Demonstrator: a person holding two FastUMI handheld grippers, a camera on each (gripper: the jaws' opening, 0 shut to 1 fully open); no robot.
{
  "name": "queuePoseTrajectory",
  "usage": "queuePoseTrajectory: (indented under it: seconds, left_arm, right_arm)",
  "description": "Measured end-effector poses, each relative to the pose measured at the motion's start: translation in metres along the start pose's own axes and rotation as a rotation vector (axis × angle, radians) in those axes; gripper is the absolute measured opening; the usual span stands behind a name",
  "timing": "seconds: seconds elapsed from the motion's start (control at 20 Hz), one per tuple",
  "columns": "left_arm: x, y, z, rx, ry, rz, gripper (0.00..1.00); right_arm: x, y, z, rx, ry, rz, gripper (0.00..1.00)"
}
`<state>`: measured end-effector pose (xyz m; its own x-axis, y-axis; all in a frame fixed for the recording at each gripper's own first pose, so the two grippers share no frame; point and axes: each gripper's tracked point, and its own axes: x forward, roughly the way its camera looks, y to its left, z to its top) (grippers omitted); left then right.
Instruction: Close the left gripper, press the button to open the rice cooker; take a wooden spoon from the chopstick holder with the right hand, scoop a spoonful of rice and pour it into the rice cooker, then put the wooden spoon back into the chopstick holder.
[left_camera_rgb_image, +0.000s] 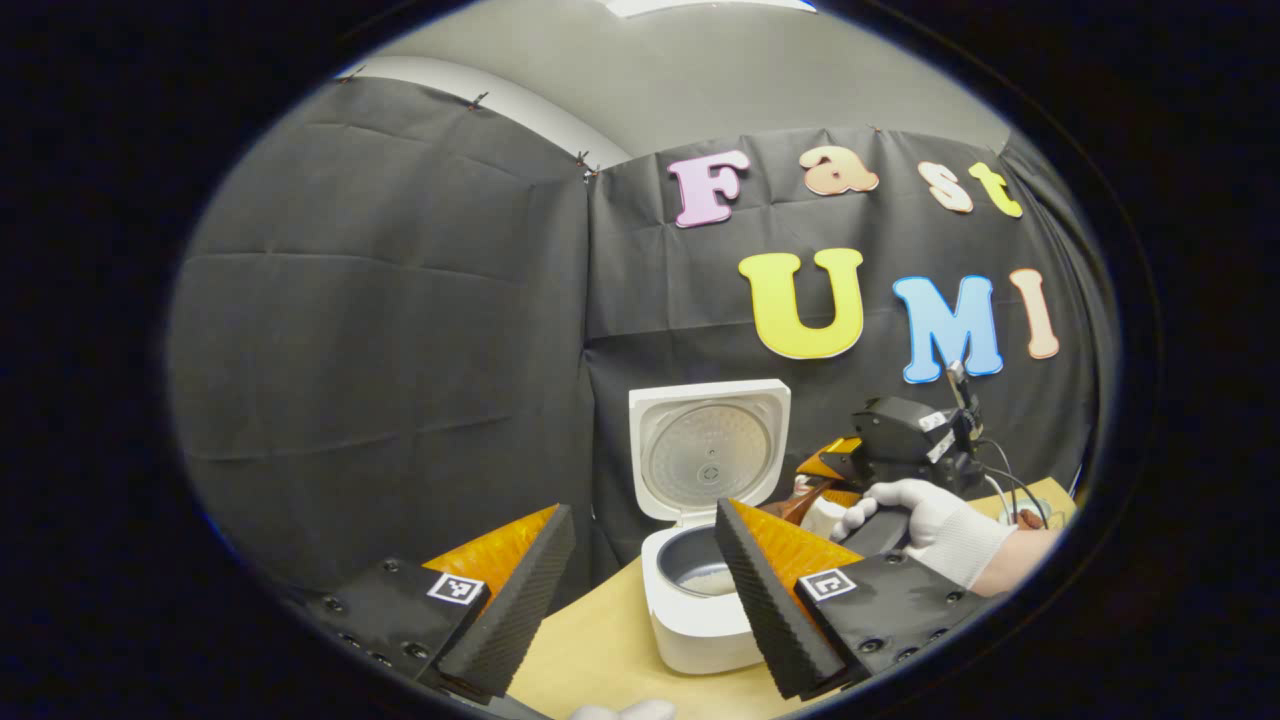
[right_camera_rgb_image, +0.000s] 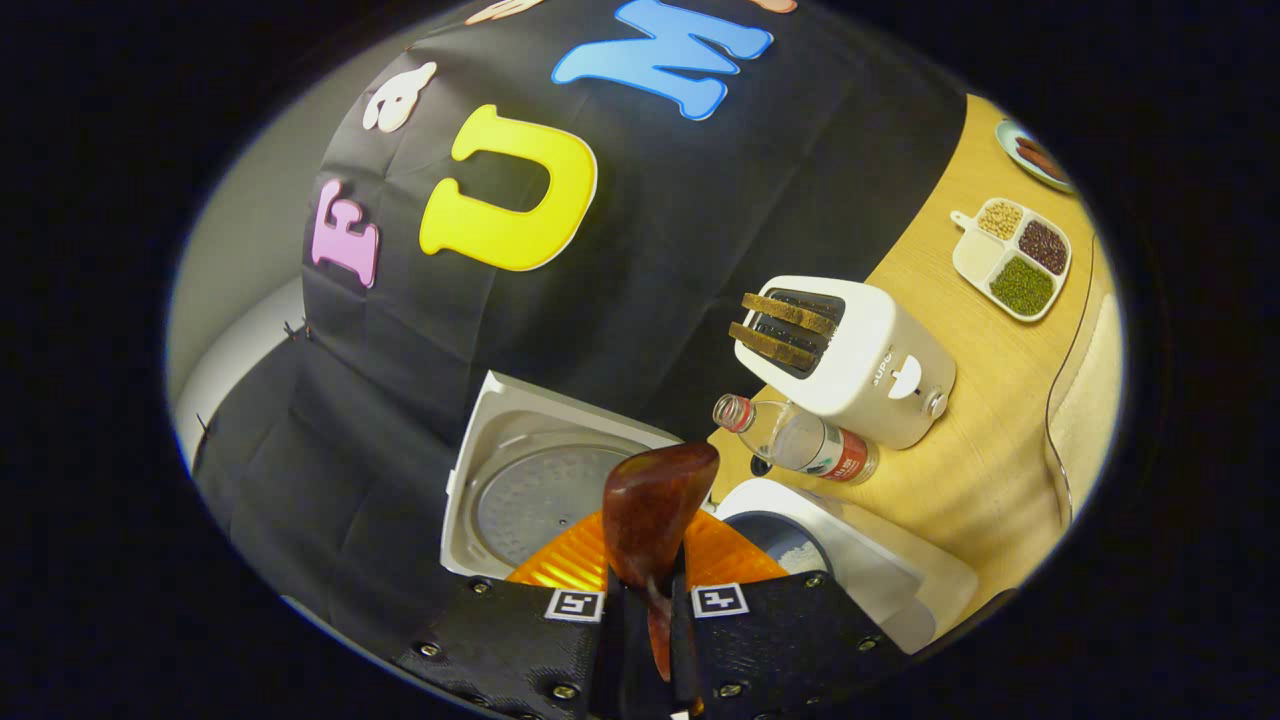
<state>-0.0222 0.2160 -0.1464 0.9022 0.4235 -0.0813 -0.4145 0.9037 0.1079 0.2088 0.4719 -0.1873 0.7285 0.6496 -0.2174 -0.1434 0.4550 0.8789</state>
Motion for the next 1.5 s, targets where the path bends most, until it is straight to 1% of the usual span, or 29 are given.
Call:
queuePoseTrajectory:
  seconds: [0.1,0.2,0.35,0.45,0.55,0.65,0.8,0.95,1.05,1.1,1.2,1.35,1.45,1.5]
  left_arm:
    - [-0.001,0.004,-0.003,0.010,0.002,0.009,0.99]
    - [-0.001,0.005,-0.006,0.014,0.006,0.014,0.99]
    - [-0.003,0.006,-0.009,0.016,0.015,0.025,0.99]
    - [-0.004,0.008,-0.010,0.029,0.008,0.035,0.97]
    - [-0.005,0.009,-0.010,0.035,0.007,0.042,0.99]
    - [-0.006,0.010,-0.012,0.034,0.010,0.048,0.99]
    - [-0.008,0.011,-0.012,0.041,0.008,0.059,0.99]
    - [-0.010,0.011,-0.013,0.045,0.009,0.064,0.99]
    - [-0.010,0.011,-0.013,0.050,0.009,0.065,0.99]
    - [-0.009,0.011,-0.012,0.052,0.008,0.064,0.99]
    - [-0.021,0.008,-0.014,0.051,0.007,0.064,0.99]
    - [-0.021,0.009,-0.011,0.051,0.004,0.067,0.99]
    - [-0.022,0.007,-0.009,0.058,0.001,0.069,0.99]
    - [-0.023,0.005,-0.008,0.060,0.001,0.069,0.99]
  right_arm:
    - [0.002,-0.003,-0.004,-0.104,-0.016,-0.019,0.18]
    - [0.007,-0.005,-0.007,-0.233,-0.034,-0.033,0.17]
    - [0.012,0.004,-0.013,-0.436,-0.061,-0.045,0.17]
    - [0.013,0.010,-0.015,-0.550,-0.078,-0.049,0.17]
    - [0.013,0.016,-0.017,-0.676,-0.089,-0.056,0.17]
    - [0.013,0.021,-0.018,-0.788,-0.101,-0.051,0.17]
    - [0.014,0.025,-0.022,-0.919,-0.110,-0.051,0.18]
    - [0.013,0.030,-0.031,-1.079,-0.129,-0.031,0.18]
    - [0.014,0.033,-0.038,-1.212,-0.131,-0.028,0.17]
    - [0.011,0.037,-0.041,-1.292,-0.133,-0.010,0.17]
    - [0.010,0.040,-0.048,-1.375,-0.138,0.015,0.17]
    - [0.007,0.033,-0.054,-1.430,-0.117,0.017,0.17]
    - [0.006,0.041,-0.045,-1.445,-0.119,0.022,0.17]
    - [0.006,0.040,-0.045,-1.433,-0.115,0.023,0.17]
